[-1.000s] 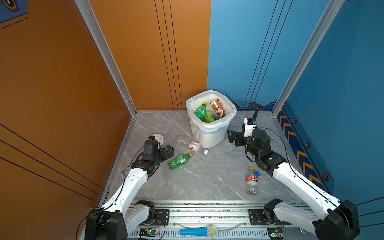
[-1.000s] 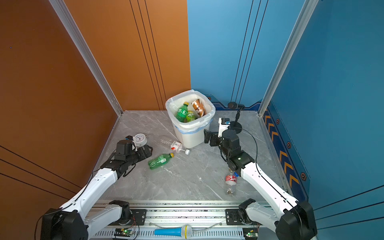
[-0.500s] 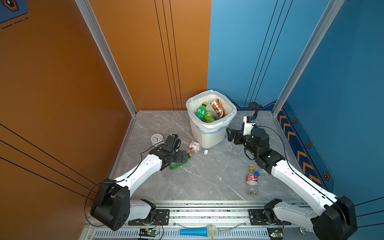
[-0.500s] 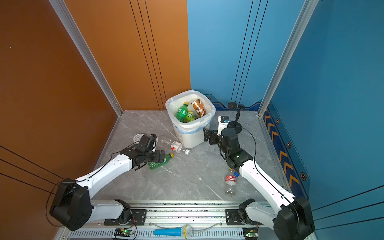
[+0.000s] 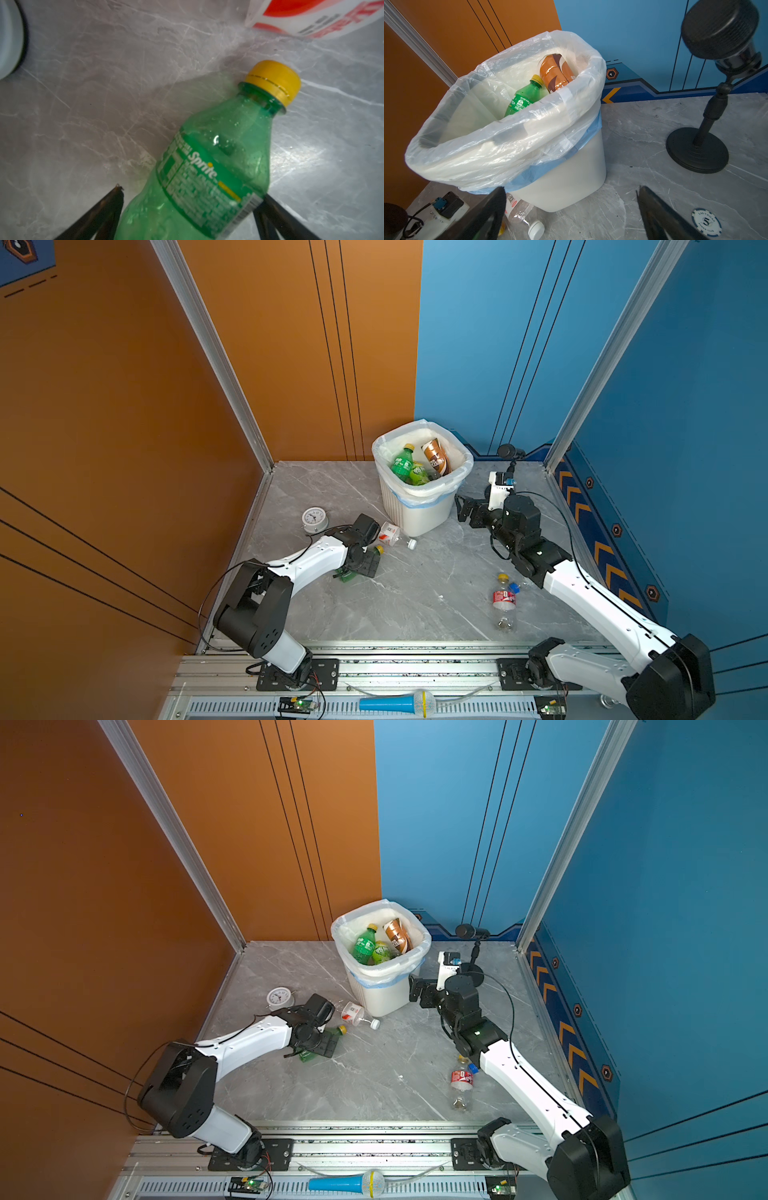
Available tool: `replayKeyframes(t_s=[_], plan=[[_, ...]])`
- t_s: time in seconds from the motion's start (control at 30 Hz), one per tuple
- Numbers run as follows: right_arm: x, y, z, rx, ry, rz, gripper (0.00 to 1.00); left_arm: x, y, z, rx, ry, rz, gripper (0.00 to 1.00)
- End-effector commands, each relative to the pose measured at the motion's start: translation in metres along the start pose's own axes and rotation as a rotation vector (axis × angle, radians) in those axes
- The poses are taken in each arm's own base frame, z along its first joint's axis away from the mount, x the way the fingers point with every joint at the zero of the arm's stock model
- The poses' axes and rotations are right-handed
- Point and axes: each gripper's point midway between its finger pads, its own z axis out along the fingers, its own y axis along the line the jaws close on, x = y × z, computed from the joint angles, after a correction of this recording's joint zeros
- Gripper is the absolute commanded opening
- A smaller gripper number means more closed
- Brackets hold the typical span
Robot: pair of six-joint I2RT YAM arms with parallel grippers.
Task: Put the plastic bottles in the bin
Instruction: 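Grasp the lying green Sprite bottle with the left gripper, then lift the Sprite bottle with the left gripper over the bin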
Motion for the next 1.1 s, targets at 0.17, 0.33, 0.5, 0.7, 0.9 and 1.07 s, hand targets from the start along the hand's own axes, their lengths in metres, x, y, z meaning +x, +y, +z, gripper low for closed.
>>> replayKeyframes(t_s=[0.17,0.33,0.5,0.7,0.9,1.07], plan=[[-0.010,-0.002,-0.006,0.002,-0.032,0.022,1.00,0.012,-0.023,0.005,0.074,0.085,0.022,0.69],[-0.010,-0.003,-0.005,0.005,-0.035,0.026,1.00,0.009,-0.026,-0.003,0.093,0.067,0.017,0.59],[-0.010,-0.004,-0.004,0.007,-0.036,0.031,1.00,0.001,-0.022,-0.023,0.093,0.008,-0.002,0.49],[-0.009,-0.003,-0.002,0.001,-0.034,0.038,1.00,-0.012,-0.009,-0.060,0.092,-0.138,-0.061,0.49],[-0.007,-0.004,0.000,-0.003,-0.031,0.044,1.00,-0.042,-0.001,-0.113,0.200,-0.506,-0.199,0.45],[-0.009,-0.004,-0.002,-0.001,-0.034,0.045,1.00,-0.060,0.008,-0.156,0.273,-0.721,-0.277,0.43]])
